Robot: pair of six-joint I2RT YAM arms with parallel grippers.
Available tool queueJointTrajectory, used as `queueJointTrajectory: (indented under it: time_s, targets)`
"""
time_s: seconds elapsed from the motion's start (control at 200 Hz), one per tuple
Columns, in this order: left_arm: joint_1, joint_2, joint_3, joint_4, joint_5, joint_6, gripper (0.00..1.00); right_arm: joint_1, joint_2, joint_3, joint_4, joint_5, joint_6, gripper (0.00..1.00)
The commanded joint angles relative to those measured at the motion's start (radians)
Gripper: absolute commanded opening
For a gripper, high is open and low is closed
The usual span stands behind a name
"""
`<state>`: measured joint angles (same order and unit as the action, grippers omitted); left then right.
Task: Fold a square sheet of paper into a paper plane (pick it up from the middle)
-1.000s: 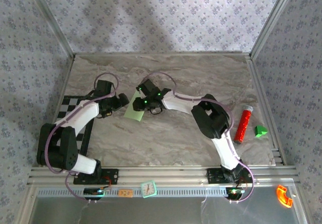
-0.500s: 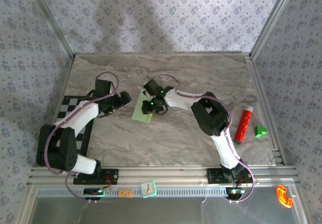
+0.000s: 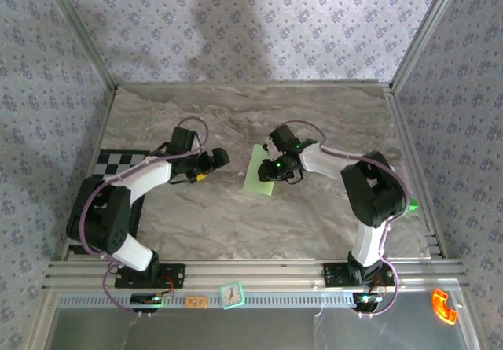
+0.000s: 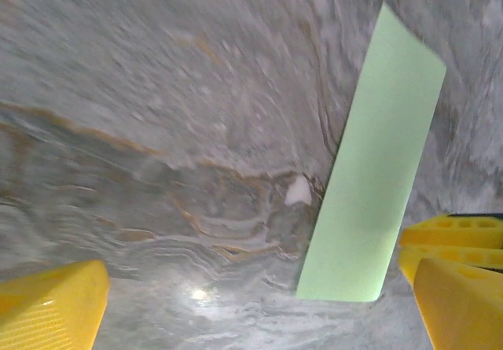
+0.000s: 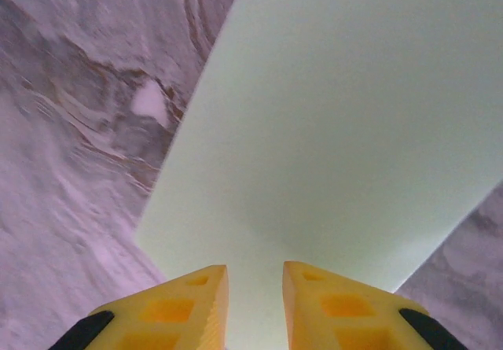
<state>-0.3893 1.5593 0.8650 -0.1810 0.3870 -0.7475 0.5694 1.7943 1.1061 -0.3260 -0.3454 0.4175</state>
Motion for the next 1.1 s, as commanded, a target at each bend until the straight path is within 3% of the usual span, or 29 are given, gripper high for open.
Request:
queueJointTrajectory:
  time_s: [0.0, 0.34, 0.754, 1.094]
  targets:
    - [-0.054, 0.044, 0.03, 0.044, 0.063, -0.05, 0.97, -0.035, -0.043, -0.061, 0.144, 0.011, 0.198, 0.26]
    - [-0.116, 0.159, 0.078, 0.072, 0.152, -0.084, 0.83, -0.066, 0.053, -0.061, 0.134, 0.012, 0.285, 0.24]
    - [-0.146, 0.236, 0.133, 0.031, 0.196, -0.048, 0.48, -0.083, 0.119, -0.072, 0.059, 0.016, 0.23, 0.23]
    - [-0.167, 0.274, 0.144, 0.0, 0.185, -0.044, 0.37, -0.086, 0.132, -0.071, 0.066, 0.003, 0.227, 0.22]
